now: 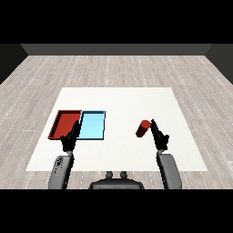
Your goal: Pick the red can and put it in the red box
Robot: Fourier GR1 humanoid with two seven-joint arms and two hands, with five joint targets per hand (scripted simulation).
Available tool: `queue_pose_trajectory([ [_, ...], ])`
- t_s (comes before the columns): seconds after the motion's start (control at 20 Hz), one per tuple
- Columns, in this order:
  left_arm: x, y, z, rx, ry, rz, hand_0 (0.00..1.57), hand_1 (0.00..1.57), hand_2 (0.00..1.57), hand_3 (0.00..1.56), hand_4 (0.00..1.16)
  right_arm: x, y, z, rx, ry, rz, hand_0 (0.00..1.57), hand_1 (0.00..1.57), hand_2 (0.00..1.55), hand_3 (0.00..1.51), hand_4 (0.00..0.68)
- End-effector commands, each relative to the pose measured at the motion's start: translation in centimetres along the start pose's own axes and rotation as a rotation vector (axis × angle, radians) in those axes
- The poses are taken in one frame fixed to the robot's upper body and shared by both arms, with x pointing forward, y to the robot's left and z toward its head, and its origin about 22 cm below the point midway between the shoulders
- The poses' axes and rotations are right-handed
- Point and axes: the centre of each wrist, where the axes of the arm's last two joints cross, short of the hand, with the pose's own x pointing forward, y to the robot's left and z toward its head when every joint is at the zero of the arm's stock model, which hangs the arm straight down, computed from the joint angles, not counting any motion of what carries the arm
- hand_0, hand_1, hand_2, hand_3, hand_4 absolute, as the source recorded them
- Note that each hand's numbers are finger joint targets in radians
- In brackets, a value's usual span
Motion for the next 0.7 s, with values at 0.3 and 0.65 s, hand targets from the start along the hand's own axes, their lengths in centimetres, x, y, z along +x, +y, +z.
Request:
queue_pose_trajectory([
  [0.3, 4.7, -0.4, -2.0, 0.016, -0.377, 0.097, 0.00, 0.00, 0.00, 0.00, 0.00, 2.9, -10.3, -1.6, -0.041, -0.299, -0.055, 0.00, 0.00, 0.00, 0.00, 0.000],
  [0.65, 0.9, -0.6, -1.9, 0.035, -0.450, 0.097, 0.00, 0.00, 0.00, 0.00, 0.00, 0.4, -16.9, -0.5, -0.036, -0.353, -0.101, 0.00, 0.00, 0.00, 0.00, 0.000],
])
